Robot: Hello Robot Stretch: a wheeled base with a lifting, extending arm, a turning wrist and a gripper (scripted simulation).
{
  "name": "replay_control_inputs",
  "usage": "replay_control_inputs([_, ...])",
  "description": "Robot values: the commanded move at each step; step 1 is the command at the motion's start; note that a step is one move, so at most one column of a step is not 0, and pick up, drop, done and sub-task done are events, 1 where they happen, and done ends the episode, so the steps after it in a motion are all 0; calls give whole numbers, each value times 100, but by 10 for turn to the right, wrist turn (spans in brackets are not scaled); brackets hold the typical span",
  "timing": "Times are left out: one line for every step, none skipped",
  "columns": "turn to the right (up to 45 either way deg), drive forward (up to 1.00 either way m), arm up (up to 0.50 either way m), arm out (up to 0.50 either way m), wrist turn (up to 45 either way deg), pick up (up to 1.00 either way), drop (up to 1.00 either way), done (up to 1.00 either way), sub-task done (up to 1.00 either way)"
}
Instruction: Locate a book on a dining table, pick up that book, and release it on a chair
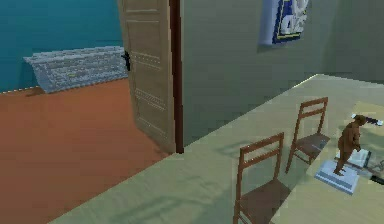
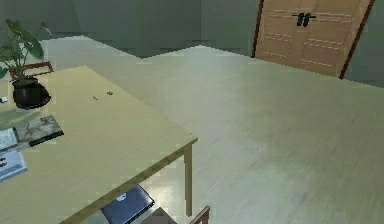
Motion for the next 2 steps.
replay_control_inputs([30, 0, 0, 0, 0, 0, 0, 0, 0])
replay_control_inputs([-450, 0, 0, 0, 0, 0, 0, 0, 0])
